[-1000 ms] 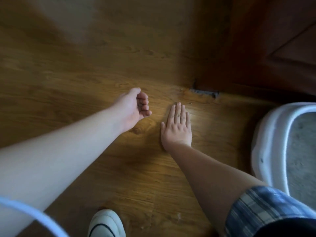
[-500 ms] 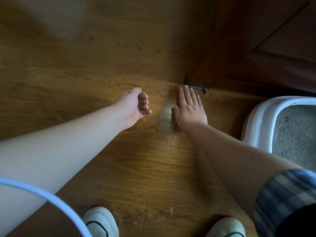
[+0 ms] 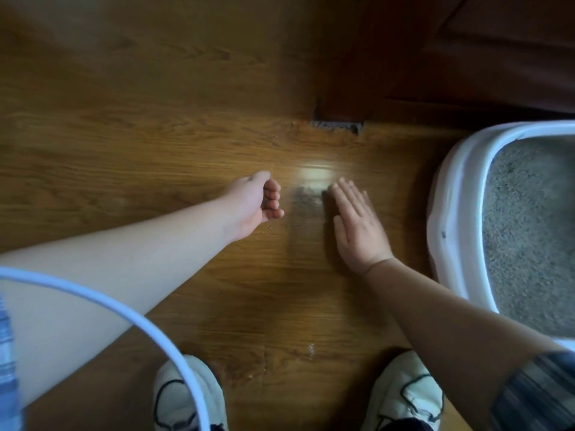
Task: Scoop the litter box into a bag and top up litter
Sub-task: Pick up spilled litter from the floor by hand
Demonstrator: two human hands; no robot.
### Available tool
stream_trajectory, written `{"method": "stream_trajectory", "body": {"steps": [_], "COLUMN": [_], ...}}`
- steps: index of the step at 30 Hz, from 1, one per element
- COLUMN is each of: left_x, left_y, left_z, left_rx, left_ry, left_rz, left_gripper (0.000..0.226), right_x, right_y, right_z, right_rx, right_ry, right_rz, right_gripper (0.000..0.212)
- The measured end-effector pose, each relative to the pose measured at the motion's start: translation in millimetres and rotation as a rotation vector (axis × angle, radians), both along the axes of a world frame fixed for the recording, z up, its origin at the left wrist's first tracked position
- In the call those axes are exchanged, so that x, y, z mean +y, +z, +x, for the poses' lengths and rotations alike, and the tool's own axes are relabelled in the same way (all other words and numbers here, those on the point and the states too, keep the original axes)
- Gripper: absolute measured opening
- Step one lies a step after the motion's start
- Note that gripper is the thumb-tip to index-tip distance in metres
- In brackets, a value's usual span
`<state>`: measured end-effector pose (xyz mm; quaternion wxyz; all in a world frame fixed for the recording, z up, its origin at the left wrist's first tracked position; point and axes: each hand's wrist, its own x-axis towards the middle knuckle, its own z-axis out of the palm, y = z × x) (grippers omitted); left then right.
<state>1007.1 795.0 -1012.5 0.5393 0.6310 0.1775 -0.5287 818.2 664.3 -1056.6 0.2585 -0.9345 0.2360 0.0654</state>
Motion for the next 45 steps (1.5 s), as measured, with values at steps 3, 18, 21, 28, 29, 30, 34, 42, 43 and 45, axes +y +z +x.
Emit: {"method": "stream_trajectory", "body": {"steps": [3,18,21,28,29,30,34,42,43,45], "left_x": [3,27,24,31,33,36,48,54,53,51], "left_y": [-7,-21,-20,-24,-24,-25,-22,-11,-10,-10], "left_z": [-4,-3,-4,-15,-16,-16,-11,9,9,6], "left_rx": [-0.003,-0.021,-0.023,-0.019,-0.021,-0.026,-0.063,-0.041,-0.04,-0.035], "left_ry": [-0.022,0.009,-0.003,-0.08,-0.086,-0.091,-0.058,-0.011,-0.012,-0.014], "left_rz": [0.008,0.025,0.01,0.01,0.01,0.009,0.011,-0.028,-0.033,-0.042], "left_gripper": [0.035,0.037,0.036,0.034,0.035,0.035,0.036,0.036,0.036,0.036], "right_x": [-16,42,44,63,64,61,21,-37,-31,-16], "right_y": [-6,-31,-23,-19,-21,-23,-25,-30,-30,-30], "right_z": [-18,25,17,-58,-62,-62,-34,19,28,41], "right_rx": [0.101,0.298,0.236,0.33,0.342,0.338,0.271,0.343,0.338,0.322], "right_ry": [-0.308,-0.03,-0.113,-0.447,-0.448,-0.455,-0.492,-0.338,-0.301,-0.217], "right_rz": [-0.078,-0.211,-0.152,-0.138,-0.148,-0.159,-0.198,-0.288,-0.287,-0.278], "right_gripper": [0.061,0.069,0.067,0.067,0.067,0.066,0.065,0.065,0.066,0.067]}}
